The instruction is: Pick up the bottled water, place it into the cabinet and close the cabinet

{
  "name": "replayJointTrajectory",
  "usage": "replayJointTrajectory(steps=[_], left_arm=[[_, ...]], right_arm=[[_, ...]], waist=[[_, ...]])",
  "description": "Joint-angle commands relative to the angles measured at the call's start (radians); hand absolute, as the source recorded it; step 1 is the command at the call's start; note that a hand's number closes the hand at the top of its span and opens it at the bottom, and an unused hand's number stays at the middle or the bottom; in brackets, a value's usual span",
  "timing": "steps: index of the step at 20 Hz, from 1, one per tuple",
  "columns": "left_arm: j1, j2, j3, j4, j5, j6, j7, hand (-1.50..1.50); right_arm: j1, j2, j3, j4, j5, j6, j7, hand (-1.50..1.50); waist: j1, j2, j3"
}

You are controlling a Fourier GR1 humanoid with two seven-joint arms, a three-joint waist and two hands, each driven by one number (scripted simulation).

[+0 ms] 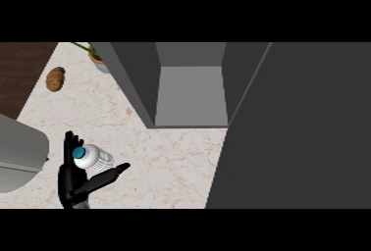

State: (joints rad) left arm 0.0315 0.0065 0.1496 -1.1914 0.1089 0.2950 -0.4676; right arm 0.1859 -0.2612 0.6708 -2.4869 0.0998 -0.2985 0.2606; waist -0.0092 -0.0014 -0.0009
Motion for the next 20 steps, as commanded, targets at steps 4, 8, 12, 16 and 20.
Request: replayJointTrajectory(steps=[4,8,12,16,20], left_arm=[[-0.055,-0.006,0.015,0.164,0.031,0.025,-0.129,-1.50],[0.004,0.035,0.056,0.170,0.071,-0.051,-0.172,-1.50],[-0.060,0.001,0.053,0.265,0.083,-0.054,-0.213,-1.50],[-0.102,0.027,0.089,0.353,0.122,-0.118,-0.288,-1.50],[-0.073,0.014,0.076,0.363,0.132,-0.172,-0.332,-1.50]], right_arm=[[0.066,-0.054,-0.017,-0.096,0.025,0.007,-0.036,-1.50],[0.011,-0.024,0.073,-0.097,0.129,-0.036,0.057,-1.50],[-0.006,-0.026,0.040,-0.114,0.084,-0.034,0.074,-1.50],[0.003,-0.042,0.075,-0.130,0.113,-0.048,0.068,-1.50],[0.003,-0.057,0.013,-0.143,0.065,-0.054,0.082,-1.50]], waist=[[0.000,0.001,0.001],[0.003,-0.001,0.000],[0.004,0.000,0.000],[0.000,0.000,0.000],[0.003,0.000,0.000]])
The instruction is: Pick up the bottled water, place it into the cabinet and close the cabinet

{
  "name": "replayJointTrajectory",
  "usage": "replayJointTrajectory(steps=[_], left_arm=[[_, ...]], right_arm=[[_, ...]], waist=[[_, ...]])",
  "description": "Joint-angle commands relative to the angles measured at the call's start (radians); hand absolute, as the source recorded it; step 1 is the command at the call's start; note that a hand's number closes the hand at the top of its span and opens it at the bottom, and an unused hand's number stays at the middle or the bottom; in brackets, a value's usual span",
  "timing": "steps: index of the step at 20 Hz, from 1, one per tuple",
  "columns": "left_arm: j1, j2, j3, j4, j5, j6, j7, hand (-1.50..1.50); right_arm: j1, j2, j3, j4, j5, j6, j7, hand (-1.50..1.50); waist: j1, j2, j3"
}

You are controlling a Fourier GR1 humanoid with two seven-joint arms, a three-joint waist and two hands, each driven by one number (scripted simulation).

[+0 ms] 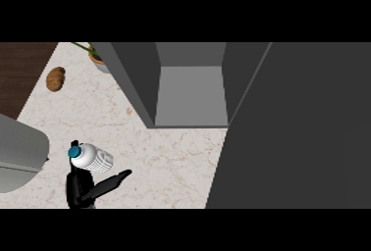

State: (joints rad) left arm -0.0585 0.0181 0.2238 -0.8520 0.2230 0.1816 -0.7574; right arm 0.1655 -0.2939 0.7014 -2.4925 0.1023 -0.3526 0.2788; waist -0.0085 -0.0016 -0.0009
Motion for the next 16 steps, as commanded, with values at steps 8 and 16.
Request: replayJointTrajectory(steps=[8,16], left_arm=[[-0.053,-0.011,0.023,0.092,0.058,-0.105,-0.105,1.50],[-0.125,0.004,0.031,0.129,0.111,-0.191,-0.085,1.50]], right_arm=[[0.063,-0.038,0.071,-0.157,0.117,-0.021,0.039,-1.50],[-0.029,-0.009,0.033,-0.065,0.099,-0.024,0.070,-1.50]], waist=[[-0.005,-0.003,0.000],[0.001,0.000,0.000]])
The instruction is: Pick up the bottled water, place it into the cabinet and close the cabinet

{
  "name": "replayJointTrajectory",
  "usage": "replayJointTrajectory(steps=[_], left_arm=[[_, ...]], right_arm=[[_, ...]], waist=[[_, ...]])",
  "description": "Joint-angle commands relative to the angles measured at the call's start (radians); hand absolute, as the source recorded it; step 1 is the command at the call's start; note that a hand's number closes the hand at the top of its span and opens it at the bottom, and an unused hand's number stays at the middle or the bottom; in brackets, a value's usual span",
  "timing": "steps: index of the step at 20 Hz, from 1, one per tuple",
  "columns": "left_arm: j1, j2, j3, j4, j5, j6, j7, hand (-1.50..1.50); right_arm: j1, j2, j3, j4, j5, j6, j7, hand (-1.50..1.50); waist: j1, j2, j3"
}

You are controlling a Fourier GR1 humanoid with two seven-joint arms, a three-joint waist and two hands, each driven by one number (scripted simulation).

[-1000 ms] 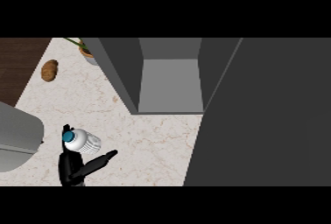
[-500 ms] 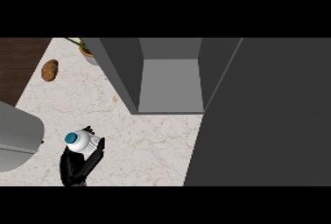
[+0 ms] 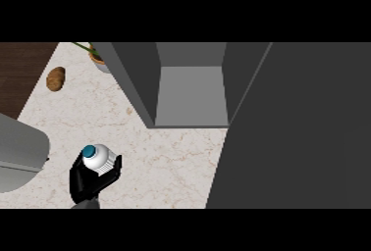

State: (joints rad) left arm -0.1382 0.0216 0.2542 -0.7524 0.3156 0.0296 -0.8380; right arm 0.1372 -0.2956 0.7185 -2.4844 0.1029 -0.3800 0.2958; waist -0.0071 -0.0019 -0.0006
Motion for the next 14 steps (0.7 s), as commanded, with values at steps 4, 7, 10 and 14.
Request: replayJointTrajectory(steps=[4,7,10,14], left_arm=[[-0.004,-0.004,-0.131,0.028,-0.063,-0.158,0.014,1.50],[0.010,0.003,-0.147,-0.010,-0.046,-0.225,0.043,1.50],[0.078,-0.020,-0.189,-0.168,-0.045,-0.163,0.058,1.50],[0.133,-0.020,-0.244,-0.273,-0.045,-0.136,0.117,1.50]], right_arm=[[-0.004,-0.031,0.000,-0.069,0.067,-0.003,0.031,-1.50],[-0.007,-0.024,0.042,-0.109,0.112,-0.018,0.059,-1.50],[-0.019,-0.060,-0.069,-0.101,0.021,0.021,0.049,-1.50],[0.045,-0.032,0.014,-0.107,0.075,-0.011,-0.001,-1.50]], waist=[[-0.007,0.000,-0.001],[-0.002,-0.003,0.000],[0.008,-0.002,0.001],[0.004,-0.002,0.001]])
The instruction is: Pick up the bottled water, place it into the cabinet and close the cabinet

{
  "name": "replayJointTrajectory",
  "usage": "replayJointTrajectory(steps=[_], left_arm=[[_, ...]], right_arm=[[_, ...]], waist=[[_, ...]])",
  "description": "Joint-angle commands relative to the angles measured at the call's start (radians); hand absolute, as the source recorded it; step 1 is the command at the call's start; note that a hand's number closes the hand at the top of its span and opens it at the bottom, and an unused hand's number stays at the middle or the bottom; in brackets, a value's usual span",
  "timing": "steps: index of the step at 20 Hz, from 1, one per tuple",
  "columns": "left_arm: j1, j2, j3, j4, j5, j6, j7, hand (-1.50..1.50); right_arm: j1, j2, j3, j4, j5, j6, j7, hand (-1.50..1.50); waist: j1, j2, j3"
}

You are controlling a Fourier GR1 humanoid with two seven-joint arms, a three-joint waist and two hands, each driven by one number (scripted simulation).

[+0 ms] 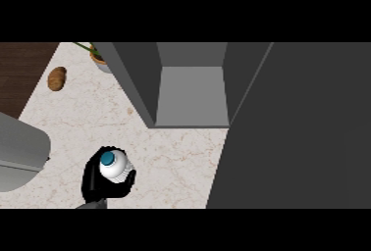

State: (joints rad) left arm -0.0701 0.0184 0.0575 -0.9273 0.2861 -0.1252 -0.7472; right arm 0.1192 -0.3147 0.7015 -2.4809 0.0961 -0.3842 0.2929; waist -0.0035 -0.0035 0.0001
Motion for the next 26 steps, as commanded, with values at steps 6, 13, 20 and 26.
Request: replayJointTrajectory(steps=[6,13,20,26], left_arm=[[0.093,-0.014,-0.097,-0.327,0.051,0.019,0.250,1.50],[0.103,-0.018,-0.185,-0.456,0.059,0.123,0.306,1.50],[-0.022,-0.018,-0.289,-0.462,0.044,0.290,0.335,1.50],[-0.087,-0.018,-0.420,-0.596,0.038,0.488,0.490,1.50]], right_arm=[[0.012,-0.028,-0.015,-0.126,0.051,0.007,0.076,-1.50],[0.047,-0.028,0.092,-0.131,0.157,-0.027,0.059,-1.50],[0.028,-0.003,0.104,-0.111,0.144,-0.047,0.045,-1.50],[0.065,-0.034,0.072,-0.085,0.085,-0.032,-0.015,-1.50]], waist=[[0.005,-0.002,0.001],[-0.003,-0.002,0.000],[-0.007,0.001,-0.001],[-0.006,0.000,0.000]])
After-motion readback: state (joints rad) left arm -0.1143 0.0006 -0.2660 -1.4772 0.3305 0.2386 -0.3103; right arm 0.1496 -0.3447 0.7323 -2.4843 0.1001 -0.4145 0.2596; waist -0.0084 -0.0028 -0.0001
